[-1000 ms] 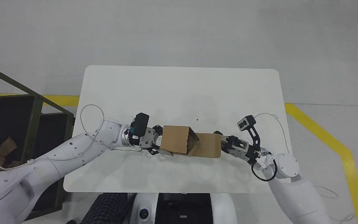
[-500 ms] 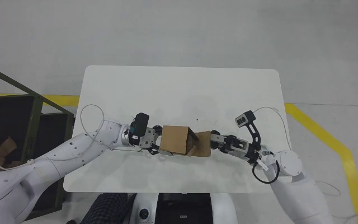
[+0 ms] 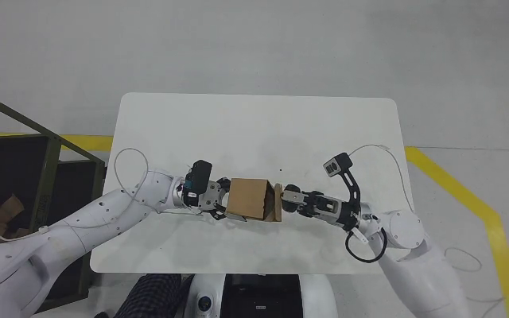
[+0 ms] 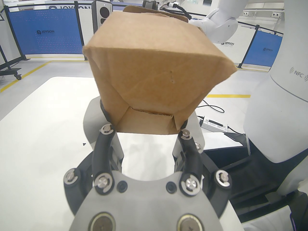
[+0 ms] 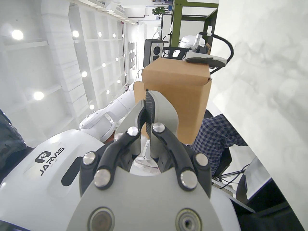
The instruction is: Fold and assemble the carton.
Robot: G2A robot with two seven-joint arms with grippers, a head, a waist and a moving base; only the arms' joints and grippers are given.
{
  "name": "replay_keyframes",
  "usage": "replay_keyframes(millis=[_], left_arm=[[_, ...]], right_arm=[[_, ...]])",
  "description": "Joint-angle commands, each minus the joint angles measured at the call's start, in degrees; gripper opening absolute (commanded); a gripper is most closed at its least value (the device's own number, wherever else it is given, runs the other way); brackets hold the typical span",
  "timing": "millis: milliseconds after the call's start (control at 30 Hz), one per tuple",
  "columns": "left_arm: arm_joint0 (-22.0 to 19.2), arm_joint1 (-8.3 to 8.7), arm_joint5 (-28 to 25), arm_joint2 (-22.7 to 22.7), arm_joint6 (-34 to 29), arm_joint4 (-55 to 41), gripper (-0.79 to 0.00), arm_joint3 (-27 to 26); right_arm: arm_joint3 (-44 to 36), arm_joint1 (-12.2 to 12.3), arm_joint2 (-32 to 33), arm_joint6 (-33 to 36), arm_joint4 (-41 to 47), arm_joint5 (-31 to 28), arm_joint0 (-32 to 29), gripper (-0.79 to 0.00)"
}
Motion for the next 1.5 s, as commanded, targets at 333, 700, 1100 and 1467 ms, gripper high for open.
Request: replay_keyframes(millis=[333, 700, 1100, 1467], left_arm=[[0.00, 0.00, 0.00, 0.00, 0.00, 0.00, -0.785, 0.00], [0.00, 0.00, 0.00, 0.00, 0.00, 0.00, -0.785, 0.00], [0.00, 0.00, 0.00, 0.00, 0.00, 0.00, -0.785, 0.00], [0.00, 0.00, 0.00, 0.00, 0.00, 0.00, -0.785, 0.00]], right_arm=[[-2.84, -0.22, -1.74, -2.49, -2.43, 1.12, -0.15, -0.785], [-3.47, -0.16, -0.78, -5.44, -5.28, 1.94, -0.19, -0.785], [-9.85, 1.28, 5.83, -4.51, -12.43, 4.25, -5.34, -0.643], [-14.32, 2.02, 7.43, -2.30, -18.12, 6.46, -7.07, -0.659]])
